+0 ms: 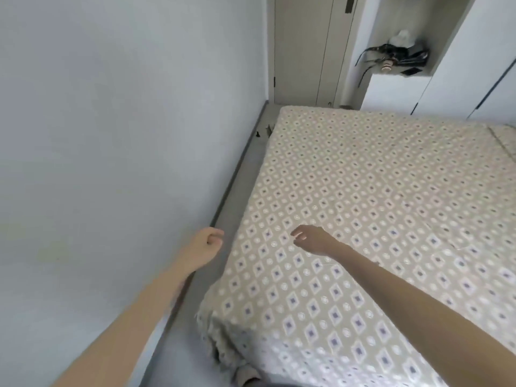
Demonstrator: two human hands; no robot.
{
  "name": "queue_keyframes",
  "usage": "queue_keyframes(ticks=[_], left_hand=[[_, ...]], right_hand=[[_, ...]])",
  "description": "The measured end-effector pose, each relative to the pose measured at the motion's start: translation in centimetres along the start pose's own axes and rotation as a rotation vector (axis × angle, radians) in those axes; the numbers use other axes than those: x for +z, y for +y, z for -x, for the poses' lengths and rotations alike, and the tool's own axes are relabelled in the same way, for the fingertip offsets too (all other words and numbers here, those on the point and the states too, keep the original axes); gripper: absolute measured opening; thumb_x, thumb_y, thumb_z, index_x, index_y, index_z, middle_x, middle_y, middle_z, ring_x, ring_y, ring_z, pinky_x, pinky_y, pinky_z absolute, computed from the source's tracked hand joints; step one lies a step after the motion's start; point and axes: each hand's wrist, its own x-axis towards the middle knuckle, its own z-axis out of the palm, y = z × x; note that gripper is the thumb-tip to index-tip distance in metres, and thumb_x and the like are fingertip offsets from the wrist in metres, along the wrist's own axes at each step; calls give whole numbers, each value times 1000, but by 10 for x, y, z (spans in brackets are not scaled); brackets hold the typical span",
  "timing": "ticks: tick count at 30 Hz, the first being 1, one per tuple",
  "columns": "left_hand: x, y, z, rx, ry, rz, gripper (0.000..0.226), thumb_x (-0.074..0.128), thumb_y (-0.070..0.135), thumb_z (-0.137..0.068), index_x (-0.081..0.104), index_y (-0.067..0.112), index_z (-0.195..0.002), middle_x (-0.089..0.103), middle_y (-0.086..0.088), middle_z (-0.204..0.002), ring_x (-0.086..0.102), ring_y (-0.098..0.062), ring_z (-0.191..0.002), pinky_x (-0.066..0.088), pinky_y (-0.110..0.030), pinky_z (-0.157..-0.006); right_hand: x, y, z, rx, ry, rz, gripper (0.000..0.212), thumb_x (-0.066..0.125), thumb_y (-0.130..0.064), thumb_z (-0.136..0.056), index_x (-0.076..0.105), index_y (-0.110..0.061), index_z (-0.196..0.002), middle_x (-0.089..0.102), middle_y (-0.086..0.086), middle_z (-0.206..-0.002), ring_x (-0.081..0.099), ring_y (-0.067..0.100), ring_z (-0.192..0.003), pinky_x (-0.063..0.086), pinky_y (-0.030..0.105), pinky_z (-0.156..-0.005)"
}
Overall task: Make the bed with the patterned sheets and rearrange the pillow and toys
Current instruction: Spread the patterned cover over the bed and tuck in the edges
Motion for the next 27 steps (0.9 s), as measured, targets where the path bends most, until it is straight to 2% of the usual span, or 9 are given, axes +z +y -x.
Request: queue_keyframes(ticks=[3, 5, 7, 10, 14, 19, 22, 27], left_hand=[[-15, -20, -37, -35, -72, 7, 24, 51, 16, -93, 59, 22, -115, 63, -2, -110, 62, -16, -87, 45, -26, -84], [-17, -30, -61, -75, -134, -9, 27, 53, 16, -92, 58, 20, -118, 63, -3, -113, 63, -18, -93, 47, -28, -84], [-14, -36, -82, -106, -189, -36, 30, 53, 18, -91, 57, 19, -121, 62, -4, -115, 63, -21, -100, 49, -32, -91], [-8, -43, -120, -53, -305, -117, 33, 49, 19, -91, 55, 19, -124, 61, -2, -110, 61, -21, -105, 48, -34, -94], [6, -55, -170, 123, -482, -321, 38, 44, 19, -94, 50, 23, -130, 57, 3, -127, 54, -12, -109, 41, -26, -90], [36, -72, -222, 351, -673, -559, 47, 44, 14, -92, 42, 27, -137, 50, 2, -134, 49, -13, -121, 38, -25, -98], [67, -85, -247, 488, -740, -692, 50, 45, 17, -94, 36, 28, -142, 45, 2, -138, 47, -15, -123, 41, -29, -98], [136, -120, -281, 713, -787, -853, 60, 53, 14, -92, 30, 33, -145, 34, 6, -144, 36, -18, -132, 39, -34, -103]], right_hand=[[14, -17, -17, 80, -14, -20, 34, 47, -18, -95, 53, -20, -128, 54, 2, -133, 58, 22, -111, 44, 29, -91], [26, -22, -27, 138, -6, -57, 35, 44, -18, -95, 53, -21, -129, 53, 3, -134, 57, 21, -113, 44, 30, -95], [39, -23, -34, 198, 6, -86, 36, 43, -18, -95, 52, -20, -131, 54, 5, -134, 52, 20, -120, 40, 31, -101], [65, -23, -52, 309, 48, -175, 36, 45, -19, -96, 50, -16, -131, 53, 7, -132, 57, 24, -114, 45, 33, -96], [103, -24, -79, 478, 98, -245, 42, 46, -20, -95, 45, -17, -137, 45, 8, -143, 48, 24, -125, 40, 31, -98], [154, -22, -111, 641, 144, -268, 47, 49, -19, -92, 43, -15, -139, 48, 7, -138, 47, 25, -124, 44, 33, -95], [185, -15, -133, 716, 162, -255, 48, 51, -19, -91, 43, -13, -138, 47, 9, -134, 47, 27, -124, 45, 33, -91], [240, 12, -171, 794, 124, -243, 50, 59, -19, -90, 39, -8, -134, 42, 12, -133, 46, 27, -121, 42, 32, -94]])
